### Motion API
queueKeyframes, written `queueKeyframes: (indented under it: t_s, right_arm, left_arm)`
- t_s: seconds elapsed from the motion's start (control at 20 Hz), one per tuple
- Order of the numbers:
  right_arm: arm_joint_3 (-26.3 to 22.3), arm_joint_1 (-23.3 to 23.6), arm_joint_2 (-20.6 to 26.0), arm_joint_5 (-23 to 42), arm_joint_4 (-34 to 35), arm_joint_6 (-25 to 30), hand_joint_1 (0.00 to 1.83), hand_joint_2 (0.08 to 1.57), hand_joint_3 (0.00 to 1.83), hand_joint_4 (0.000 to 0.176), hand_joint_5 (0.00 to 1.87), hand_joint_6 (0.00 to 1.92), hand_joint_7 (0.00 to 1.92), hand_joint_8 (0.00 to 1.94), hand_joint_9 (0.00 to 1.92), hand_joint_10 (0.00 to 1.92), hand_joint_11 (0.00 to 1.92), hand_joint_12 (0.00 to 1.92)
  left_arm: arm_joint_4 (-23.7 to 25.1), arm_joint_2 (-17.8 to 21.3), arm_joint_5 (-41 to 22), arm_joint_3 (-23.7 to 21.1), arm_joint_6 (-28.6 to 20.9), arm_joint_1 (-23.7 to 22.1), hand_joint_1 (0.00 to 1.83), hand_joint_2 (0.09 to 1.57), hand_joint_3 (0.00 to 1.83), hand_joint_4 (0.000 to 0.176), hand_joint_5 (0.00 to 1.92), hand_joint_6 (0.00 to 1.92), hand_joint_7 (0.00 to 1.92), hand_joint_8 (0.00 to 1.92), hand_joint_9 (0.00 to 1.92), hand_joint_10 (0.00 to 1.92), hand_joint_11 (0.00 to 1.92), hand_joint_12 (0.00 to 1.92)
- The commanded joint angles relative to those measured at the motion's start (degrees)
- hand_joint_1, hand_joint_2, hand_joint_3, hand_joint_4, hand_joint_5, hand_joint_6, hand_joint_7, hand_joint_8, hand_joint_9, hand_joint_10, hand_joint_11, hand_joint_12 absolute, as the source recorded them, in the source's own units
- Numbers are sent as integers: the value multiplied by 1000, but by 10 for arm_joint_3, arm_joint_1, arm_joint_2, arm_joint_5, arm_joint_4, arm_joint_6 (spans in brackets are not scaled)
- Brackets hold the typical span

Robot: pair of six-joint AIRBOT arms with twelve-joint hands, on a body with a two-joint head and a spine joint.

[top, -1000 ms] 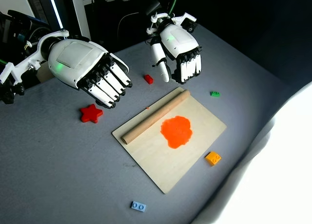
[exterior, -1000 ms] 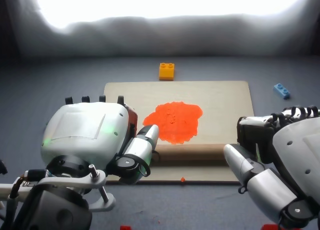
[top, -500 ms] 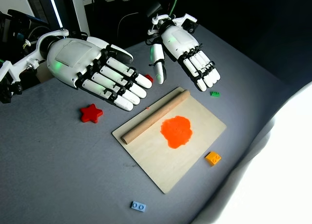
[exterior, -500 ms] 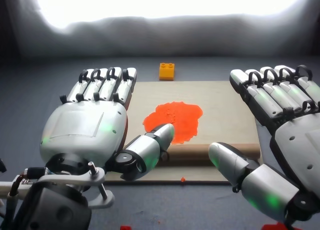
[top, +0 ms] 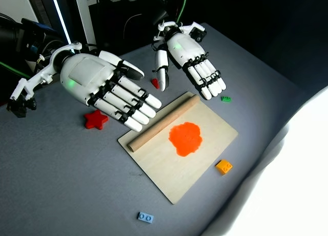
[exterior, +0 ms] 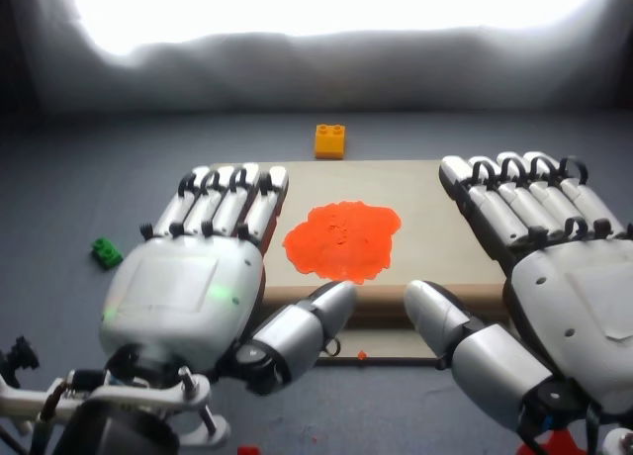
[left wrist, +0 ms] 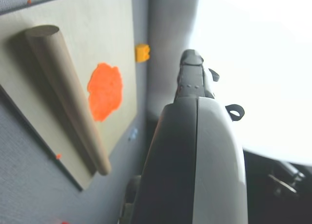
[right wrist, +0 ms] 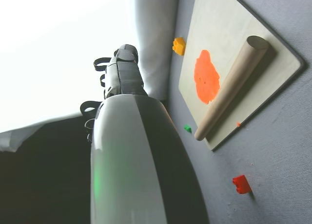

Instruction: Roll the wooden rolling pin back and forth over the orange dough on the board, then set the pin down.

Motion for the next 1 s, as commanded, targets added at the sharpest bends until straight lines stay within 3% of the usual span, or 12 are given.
queueKeyframes:
  t_s: [0.0,0.3,0.6,0.8,0.95]
  right_arm:
    - [4,1,-1,44,-45,2,0,1411,20,0,108,7,108,3,71,3,0,75]
    - [49,0,-34,25,-45,11,0,1423,0,0,160,6,124,3,81,3,0,183]
    - [109,-14,-83,17,-45,12,0,1443,0,0,105,0,98,0,43,0,0,5]
    - [161,-17,-117,15,-45,1,0,1436,0,0,122,9,120,8,49,3,24,12]
    - [174,-15,-127,10,-45,0,0,1436,0,0,123,8,123,6,68,10,48,28]
  left_arm:
    - [51,-3,-56,4,-3,4,0,1309,34,0,0,0,0,0,0,0,0,0]
    - [81,-37,-58,54,-38,40,0,1388,60,0,0,0,0,0,0,0,0,0]
    - [98,-77,-58,104,-57,55,0,1436,66,0,0,0,0,0,0,0,0,0]
    - [102,-96,-58,126,-68,63,0,1462,26,0,32,12,8,3,0,0,0,0]
    - [102,-103,-58,137,-73,66,0,1464,23,0,13,3,0,0,0,0,0,0]
